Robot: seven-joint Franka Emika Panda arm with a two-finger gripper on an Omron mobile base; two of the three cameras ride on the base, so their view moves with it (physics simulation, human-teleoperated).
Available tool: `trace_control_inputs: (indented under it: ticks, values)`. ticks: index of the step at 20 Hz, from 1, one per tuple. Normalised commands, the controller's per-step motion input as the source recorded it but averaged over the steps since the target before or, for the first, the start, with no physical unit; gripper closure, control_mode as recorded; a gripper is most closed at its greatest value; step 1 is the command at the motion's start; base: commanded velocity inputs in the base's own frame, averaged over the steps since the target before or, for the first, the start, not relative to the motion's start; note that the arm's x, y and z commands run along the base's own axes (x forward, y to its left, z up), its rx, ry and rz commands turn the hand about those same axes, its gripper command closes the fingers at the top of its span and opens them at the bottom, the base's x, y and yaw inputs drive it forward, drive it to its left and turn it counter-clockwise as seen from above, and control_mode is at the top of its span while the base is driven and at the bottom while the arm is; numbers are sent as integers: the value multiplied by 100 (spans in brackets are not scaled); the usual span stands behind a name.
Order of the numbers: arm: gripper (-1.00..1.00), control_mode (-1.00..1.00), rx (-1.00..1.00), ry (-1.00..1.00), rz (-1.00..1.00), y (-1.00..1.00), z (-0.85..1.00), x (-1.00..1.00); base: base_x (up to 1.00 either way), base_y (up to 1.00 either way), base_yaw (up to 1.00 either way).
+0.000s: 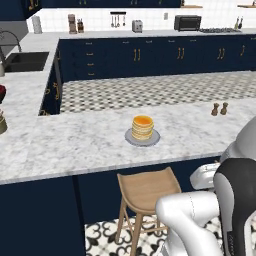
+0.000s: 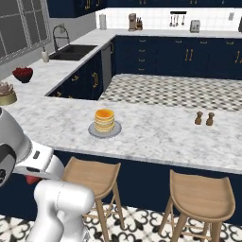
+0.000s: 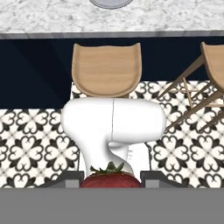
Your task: Take the strawberry from the fridge and place it on top of the pancake, located on the dining counter.
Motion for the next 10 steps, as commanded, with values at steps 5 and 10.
trace_control_inputs:
  ticks: [5, 10]
  values:
    - [100, 100, 0, 0, 0, 0, 0, 0, 25, 30, 0]
    - [100, -100, -1, 0, 5, 0, 7, 60, 23, 9, 1]
